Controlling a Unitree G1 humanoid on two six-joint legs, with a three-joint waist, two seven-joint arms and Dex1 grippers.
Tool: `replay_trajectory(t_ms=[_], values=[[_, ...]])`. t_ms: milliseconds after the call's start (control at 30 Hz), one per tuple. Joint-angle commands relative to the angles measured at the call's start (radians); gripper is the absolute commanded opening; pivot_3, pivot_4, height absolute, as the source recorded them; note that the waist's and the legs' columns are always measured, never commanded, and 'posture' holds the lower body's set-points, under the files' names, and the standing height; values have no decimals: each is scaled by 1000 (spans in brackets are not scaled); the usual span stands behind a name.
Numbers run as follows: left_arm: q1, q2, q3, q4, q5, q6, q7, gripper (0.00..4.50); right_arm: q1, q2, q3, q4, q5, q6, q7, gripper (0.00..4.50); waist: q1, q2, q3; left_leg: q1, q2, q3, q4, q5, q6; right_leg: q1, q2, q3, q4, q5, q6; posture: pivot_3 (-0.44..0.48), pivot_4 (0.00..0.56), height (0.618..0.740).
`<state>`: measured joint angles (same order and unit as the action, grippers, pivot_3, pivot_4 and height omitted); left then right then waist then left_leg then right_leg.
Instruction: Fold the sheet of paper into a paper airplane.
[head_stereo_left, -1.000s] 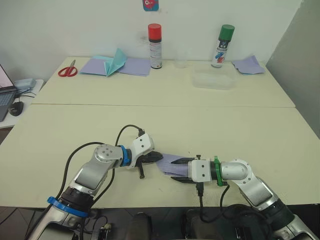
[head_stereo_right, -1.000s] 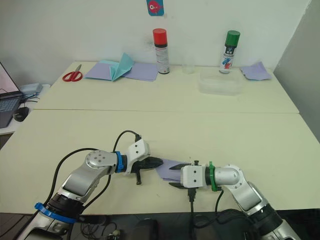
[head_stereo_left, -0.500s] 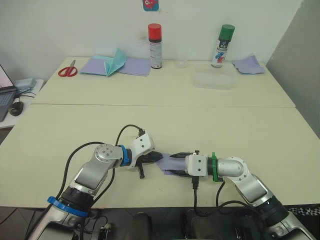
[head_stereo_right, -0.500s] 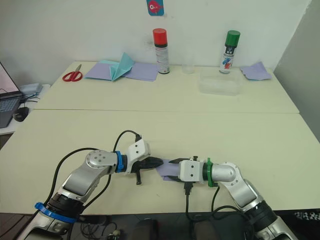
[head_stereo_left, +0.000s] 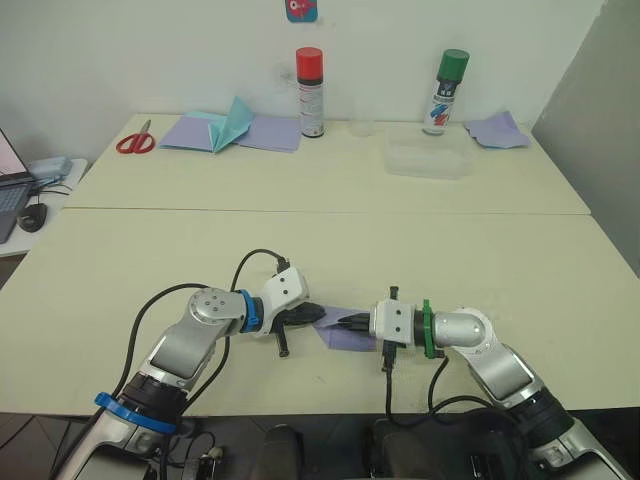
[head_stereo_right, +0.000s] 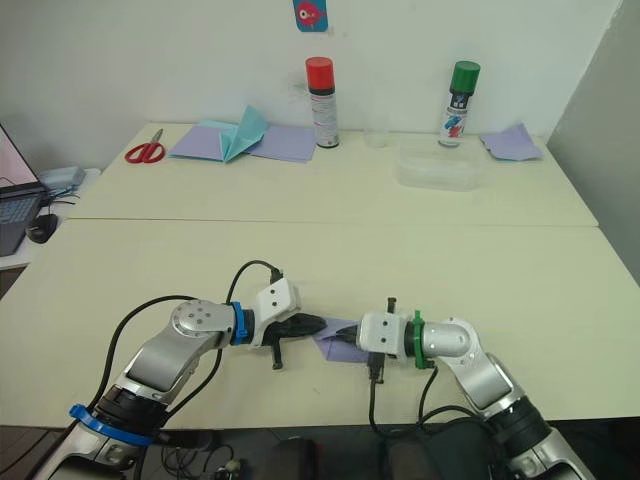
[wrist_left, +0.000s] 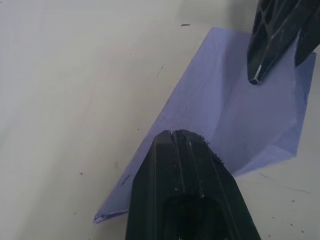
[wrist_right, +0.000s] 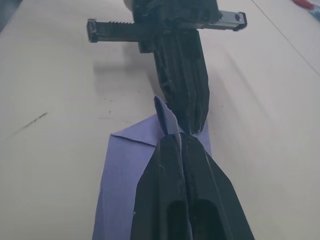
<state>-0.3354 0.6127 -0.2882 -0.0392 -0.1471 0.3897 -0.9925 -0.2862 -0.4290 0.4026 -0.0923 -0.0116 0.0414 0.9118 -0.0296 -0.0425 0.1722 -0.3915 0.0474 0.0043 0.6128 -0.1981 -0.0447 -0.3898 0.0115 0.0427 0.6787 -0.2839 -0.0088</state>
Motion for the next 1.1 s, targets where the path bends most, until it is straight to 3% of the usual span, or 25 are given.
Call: replay_trajectory(t_ms=[33, 367, 1100], values=[[21, 9, -22, 63, 39, 28, 11, 0, -22, 26, -37, -60, 66, 135, -11, 35, 0, 0, 0, 0, 0, 0, 0, 0, 0, 0, 0, 0, 0, 0, 0, 0, 150, 740], [18, 21, 17, 92, 39, -4, 19, 0, -66, 68, -42, -76, 111, 416, -51, 35, -3, 0, 0, 1, 1, -1, 0, 0, 0, 0, -2, 0, 0, 0, -1, 0, 150, 740], [9, 49, 57, 109, 29, 13, 27, 0, -98, 36, 30, -3, 25, 437, -99, 35, -4, 1, 0, 1, 1, 0, -2, 0, 0, -1, -2, 0, -1, -1, -2, 0, 150, 740]])
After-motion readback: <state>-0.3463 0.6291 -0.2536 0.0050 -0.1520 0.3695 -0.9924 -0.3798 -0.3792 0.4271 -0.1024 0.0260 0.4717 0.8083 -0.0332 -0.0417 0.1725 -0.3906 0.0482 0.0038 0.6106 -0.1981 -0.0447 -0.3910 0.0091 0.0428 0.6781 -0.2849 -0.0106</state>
